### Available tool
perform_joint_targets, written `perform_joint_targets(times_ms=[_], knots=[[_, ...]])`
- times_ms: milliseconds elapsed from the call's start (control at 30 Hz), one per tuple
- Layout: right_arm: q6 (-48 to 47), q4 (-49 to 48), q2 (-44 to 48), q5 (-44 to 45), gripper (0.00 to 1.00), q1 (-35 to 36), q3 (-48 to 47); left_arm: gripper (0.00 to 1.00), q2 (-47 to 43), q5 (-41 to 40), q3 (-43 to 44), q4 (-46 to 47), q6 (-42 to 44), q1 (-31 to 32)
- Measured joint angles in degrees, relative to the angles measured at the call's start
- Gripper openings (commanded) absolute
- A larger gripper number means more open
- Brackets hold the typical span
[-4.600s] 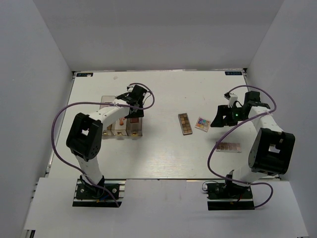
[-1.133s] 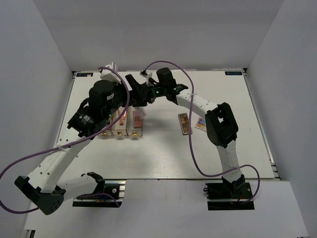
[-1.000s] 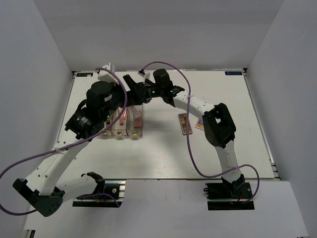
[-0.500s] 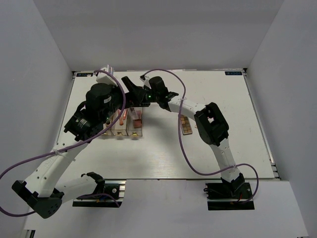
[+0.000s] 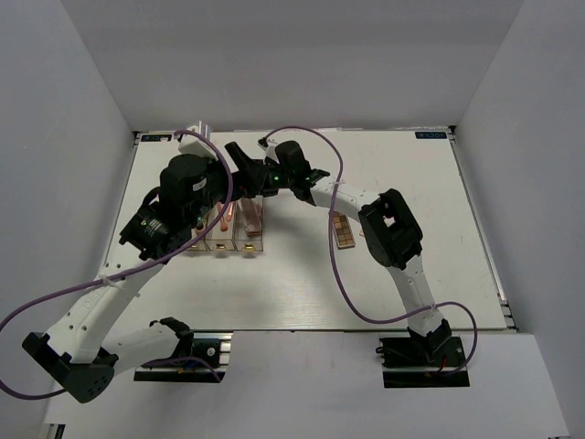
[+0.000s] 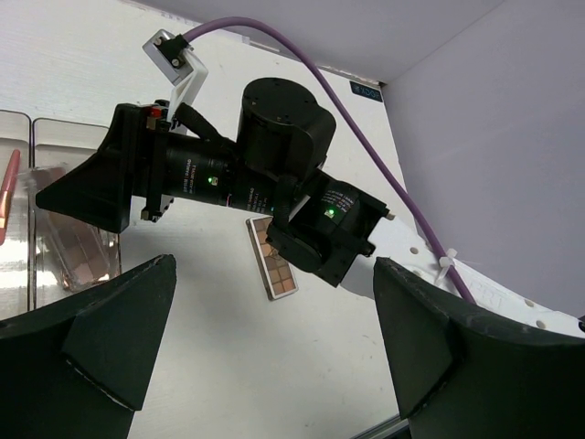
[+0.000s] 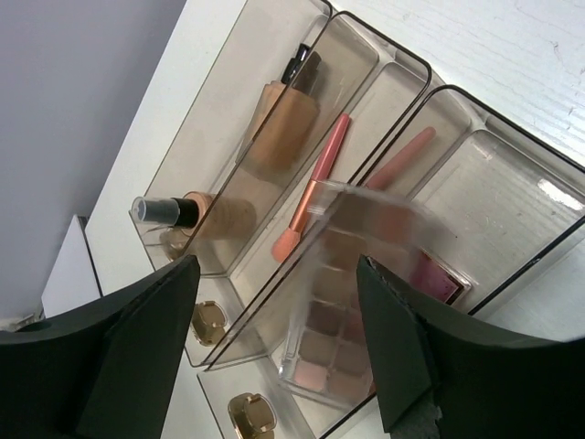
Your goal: Organize the makeup
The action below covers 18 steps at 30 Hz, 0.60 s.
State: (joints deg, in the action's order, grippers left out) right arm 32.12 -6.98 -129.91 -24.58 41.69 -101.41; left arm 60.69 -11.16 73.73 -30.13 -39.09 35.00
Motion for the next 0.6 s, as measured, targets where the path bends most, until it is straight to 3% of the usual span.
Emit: perform_joint_targets(times_ms=[133,233,500,533,600], knots=[[-0.7,0.0,0.0,-0.4,0.74,-0.3,0.0,0.98,0.3,0.0,0.0,0.0,0.0,0.0],[-1.2,-0.1,0.1,-1.8,0.67,-0.8,0.0,0.98,0.7,0.0,0.0,0.1,0.0,0.0],[-5.8,2.0,5.5,-5.5,0.23,-7.3,0.0,0.98,5.5,3.0,0.1,2.1,-0.4,0.0],[-7.1,2.8,6.8,-5.5,0.23,-8.8,0.1,0.98,7.1,3.9,0.3,2.2,-0.5,0.0],[-9.2,4.2,9.8,-5.3,0.55,-12.4,1.4,0.98,11.3,5.8,1.2,2.2,-0.6,0.1]])
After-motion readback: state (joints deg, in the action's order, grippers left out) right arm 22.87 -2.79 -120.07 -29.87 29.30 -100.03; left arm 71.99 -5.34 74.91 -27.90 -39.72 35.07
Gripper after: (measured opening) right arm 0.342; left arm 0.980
